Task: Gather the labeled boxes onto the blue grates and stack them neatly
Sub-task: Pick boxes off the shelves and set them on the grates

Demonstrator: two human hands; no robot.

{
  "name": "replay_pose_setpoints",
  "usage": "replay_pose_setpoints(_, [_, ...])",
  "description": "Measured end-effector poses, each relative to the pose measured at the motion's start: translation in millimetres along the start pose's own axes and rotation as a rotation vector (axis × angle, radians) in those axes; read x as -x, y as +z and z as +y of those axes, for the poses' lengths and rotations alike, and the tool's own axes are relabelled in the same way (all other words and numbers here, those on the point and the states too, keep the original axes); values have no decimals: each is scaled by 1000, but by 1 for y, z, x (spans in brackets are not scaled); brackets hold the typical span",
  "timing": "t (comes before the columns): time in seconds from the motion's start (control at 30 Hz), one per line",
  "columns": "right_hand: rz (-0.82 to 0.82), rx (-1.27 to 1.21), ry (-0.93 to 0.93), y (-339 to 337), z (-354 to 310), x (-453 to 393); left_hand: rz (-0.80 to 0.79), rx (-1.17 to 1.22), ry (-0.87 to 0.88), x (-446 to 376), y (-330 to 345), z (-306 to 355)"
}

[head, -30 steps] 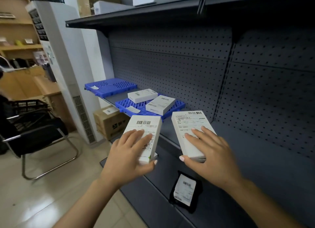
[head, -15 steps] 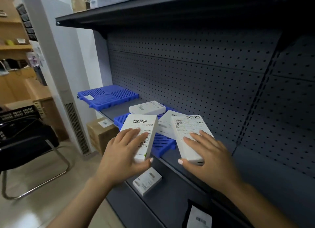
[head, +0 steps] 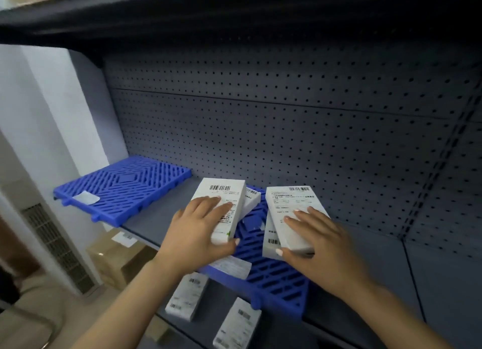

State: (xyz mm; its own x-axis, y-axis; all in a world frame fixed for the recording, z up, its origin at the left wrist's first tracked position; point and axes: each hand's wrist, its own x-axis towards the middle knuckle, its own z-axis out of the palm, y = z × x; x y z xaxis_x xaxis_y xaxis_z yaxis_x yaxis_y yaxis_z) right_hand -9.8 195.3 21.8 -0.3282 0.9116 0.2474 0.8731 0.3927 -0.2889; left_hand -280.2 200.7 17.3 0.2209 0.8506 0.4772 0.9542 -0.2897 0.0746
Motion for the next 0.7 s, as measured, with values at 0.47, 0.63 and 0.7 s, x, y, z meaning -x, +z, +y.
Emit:
replay_pose_setpoints(0.47, [17, 102, 124, 24, -18, -23, -122, 88, 84, -48, 39, -42])
replay_pose_setpoints(0.63, [130, 163, 117, 35, -16, -23, -142, 69, 113, -49, 39, -43])
replay_pose_setpoints(0.7, [159, 179, 114, 35, -17, -23, -177, 65, 111, -49, 37, -43])
